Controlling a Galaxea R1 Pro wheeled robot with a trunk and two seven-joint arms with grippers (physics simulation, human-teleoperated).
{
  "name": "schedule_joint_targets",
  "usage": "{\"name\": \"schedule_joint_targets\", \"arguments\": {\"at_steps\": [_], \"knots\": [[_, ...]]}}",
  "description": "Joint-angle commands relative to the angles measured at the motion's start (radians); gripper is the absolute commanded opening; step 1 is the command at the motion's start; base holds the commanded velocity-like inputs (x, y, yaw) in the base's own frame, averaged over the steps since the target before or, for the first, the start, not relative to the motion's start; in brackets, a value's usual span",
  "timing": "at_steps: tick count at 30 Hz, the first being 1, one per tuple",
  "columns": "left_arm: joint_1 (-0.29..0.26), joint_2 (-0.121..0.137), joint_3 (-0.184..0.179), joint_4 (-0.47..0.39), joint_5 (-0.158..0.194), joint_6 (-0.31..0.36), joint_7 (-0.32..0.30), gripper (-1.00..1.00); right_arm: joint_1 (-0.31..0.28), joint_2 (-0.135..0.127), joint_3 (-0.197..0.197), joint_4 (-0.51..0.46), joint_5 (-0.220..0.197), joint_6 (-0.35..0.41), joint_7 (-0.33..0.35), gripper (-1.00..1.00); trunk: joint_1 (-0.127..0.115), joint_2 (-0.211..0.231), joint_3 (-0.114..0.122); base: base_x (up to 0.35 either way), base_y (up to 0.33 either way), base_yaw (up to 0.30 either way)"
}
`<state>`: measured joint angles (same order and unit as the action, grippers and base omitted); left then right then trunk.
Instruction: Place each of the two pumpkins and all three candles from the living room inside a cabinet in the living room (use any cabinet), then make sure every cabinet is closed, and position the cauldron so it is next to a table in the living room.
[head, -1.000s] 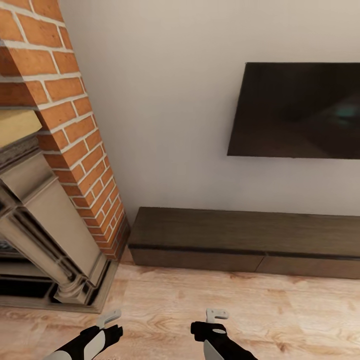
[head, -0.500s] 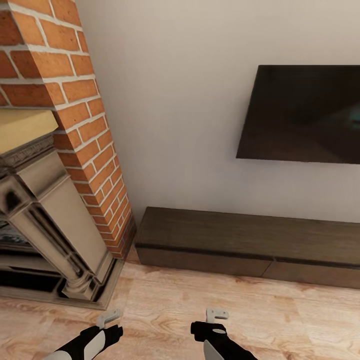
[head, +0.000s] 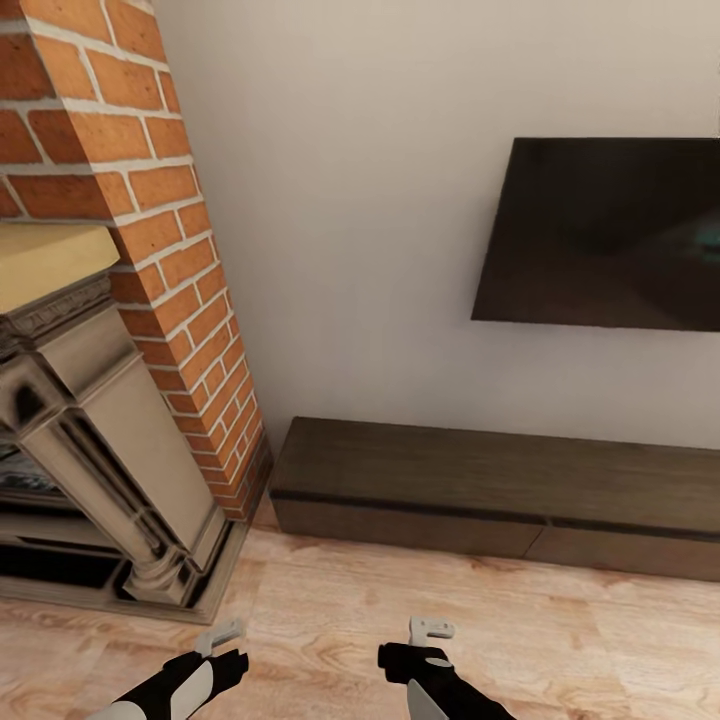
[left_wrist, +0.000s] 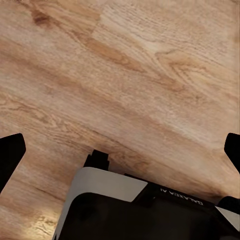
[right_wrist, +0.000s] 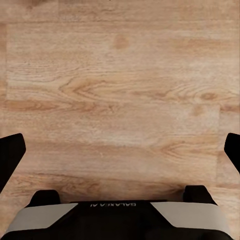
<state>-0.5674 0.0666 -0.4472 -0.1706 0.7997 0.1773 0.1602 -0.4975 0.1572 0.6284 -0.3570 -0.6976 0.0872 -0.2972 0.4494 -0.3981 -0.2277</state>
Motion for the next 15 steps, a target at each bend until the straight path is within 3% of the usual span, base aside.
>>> {"name": "schedule_joint_targets", "arguments": {"at_steps": [1, 15], "knots": [[0.000, 0.001, -0.008, -0.003, 0.009, 0.005, 0.007, 1.00, -0.001, -0.001, 0.008, -0.002, -0.005, 0.005, -0.008, 1.00, 0.001, -0.002, 0.000, 0.000, 0.000, 0.000], [0.000, 0.001, -0.008, -0.003, 0.009, 0.005, 0.007, 1.00, -0.001, -0.001, 0.008, -0.002, -0.006, 0.005, -0.007, 1.00, 0.001, -0.002, 0.023, 0.000, 0.000, 0.000]]}}
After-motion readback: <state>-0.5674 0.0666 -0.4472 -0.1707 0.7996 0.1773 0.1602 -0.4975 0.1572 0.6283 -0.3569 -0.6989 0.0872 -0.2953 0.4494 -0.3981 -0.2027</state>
